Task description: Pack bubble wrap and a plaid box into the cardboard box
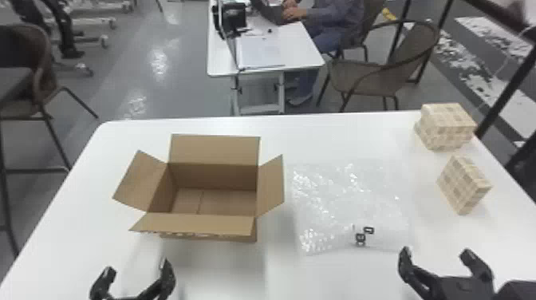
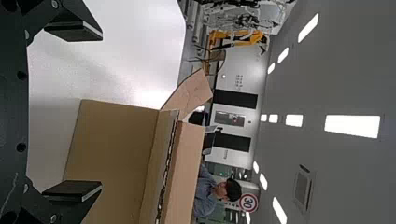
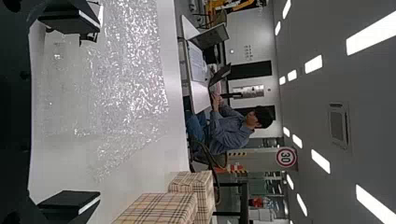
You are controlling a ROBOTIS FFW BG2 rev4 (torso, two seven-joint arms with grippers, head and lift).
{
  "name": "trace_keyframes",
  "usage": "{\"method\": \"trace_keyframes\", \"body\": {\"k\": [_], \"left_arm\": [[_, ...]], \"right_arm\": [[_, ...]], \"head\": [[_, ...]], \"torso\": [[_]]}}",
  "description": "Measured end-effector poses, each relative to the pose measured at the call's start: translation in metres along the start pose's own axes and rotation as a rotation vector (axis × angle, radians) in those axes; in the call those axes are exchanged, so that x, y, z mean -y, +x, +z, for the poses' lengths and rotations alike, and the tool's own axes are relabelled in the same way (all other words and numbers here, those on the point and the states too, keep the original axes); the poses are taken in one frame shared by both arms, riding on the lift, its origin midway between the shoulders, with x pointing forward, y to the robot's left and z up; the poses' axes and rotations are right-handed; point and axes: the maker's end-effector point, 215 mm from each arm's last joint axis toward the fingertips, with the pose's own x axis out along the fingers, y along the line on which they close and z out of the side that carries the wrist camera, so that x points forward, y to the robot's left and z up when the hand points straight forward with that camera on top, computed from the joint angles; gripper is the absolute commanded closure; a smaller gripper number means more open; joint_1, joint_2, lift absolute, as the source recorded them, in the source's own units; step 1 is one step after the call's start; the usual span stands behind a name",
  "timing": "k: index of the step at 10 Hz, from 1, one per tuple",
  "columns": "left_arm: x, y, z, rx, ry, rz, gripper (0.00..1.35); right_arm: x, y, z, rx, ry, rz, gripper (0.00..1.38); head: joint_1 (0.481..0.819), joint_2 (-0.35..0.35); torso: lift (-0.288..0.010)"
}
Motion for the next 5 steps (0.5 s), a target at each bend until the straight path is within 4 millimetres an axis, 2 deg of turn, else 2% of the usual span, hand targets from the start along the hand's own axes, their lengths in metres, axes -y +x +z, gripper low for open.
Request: {"method": "trace_keyframes", "body": {"k": [5], "left_arm": [[0.0004, 0.0016, 0.0011, 0.005, -0.005, 0.001, 0.17]], "right_arm": [[-0.0001, 0.0006, 0.0019, 0.004, 0.004, 0.0, 0.06]], "head": [[0.695, 0.032]], "torso": [[-0.11]]}}
